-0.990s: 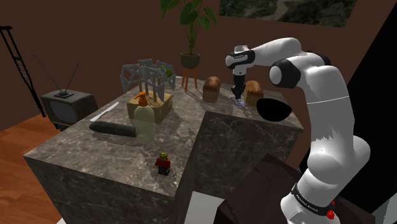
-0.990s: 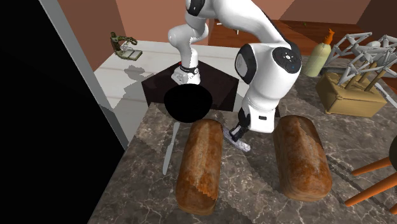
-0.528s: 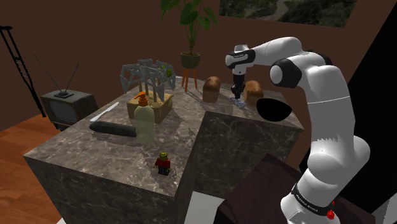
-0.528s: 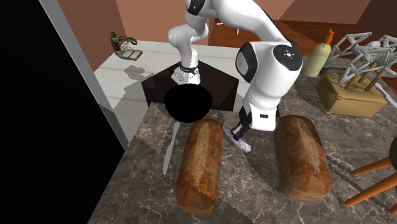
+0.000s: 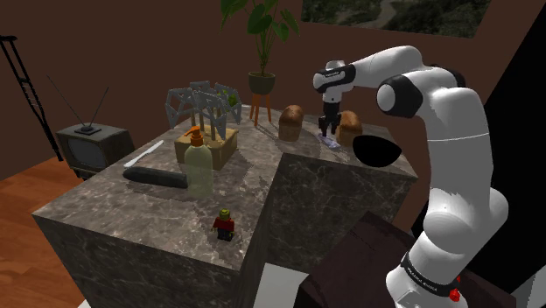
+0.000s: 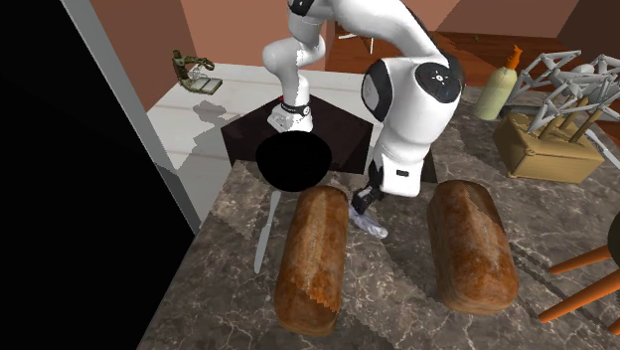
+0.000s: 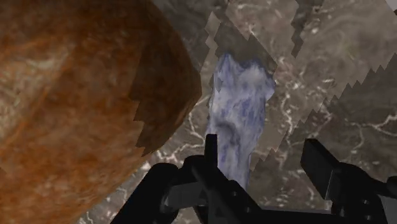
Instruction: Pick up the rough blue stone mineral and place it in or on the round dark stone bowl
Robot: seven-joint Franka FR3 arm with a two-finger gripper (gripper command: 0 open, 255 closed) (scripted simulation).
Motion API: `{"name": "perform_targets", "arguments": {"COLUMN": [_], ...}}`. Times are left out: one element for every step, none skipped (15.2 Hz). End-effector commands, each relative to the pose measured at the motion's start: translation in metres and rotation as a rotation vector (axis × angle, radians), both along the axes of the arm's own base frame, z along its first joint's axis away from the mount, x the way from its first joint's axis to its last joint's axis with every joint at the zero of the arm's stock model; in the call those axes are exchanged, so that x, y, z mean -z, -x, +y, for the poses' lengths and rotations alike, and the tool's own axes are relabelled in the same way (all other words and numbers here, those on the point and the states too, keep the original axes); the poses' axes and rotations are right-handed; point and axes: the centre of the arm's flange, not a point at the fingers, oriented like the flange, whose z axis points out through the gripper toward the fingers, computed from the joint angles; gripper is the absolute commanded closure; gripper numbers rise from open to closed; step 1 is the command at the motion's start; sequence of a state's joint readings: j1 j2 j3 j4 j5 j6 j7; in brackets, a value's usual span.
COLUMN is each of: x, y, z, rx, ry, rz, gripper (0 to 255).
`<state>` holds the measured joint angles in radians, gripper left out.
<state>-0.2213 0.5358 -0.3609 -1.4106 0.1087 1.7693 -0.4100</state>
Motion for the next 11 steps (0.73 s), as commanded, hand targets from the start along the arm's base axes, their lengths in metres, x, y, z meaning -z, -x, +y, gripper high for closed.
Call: {"name": "perform_targets", "arguments": {"x": [0.006, 0.007, 0.012, 0.017, 0.022, 0.028, 0.033, 0.038, 0.046, 0.046, 0.046], "y": [0.054, 0.056, 0.055, 0.055, 0.054, 0.053, 0.052, 0.052, 0.05, 0.05, 0.05], "z": [0.003, 0.004, 0.003, 0.003, 0.003, 0.002, 0.002, 0.002, 0.001, 0.001, 0.001], "rx": [0.28, 0.289, 0.289, 0.289, 0.289, 0.289, 0.289, 0.289, 0.289, 0.289, 0.289], "ry": [0.075, 0.076, 0.076, 0.076, 0.076, 0.076, 0.076, 0.076, 0.076, 0.076, 0.076], "rz": [-0.301, -0.31, -0.31, -0.31, -0.31, -0.31, -0.31, -0.31, -0.31, -0.31, -0.31], "gripper": [0, 0, 0, 0, 0, 0, 0, 0, 0, 0, 0]}}
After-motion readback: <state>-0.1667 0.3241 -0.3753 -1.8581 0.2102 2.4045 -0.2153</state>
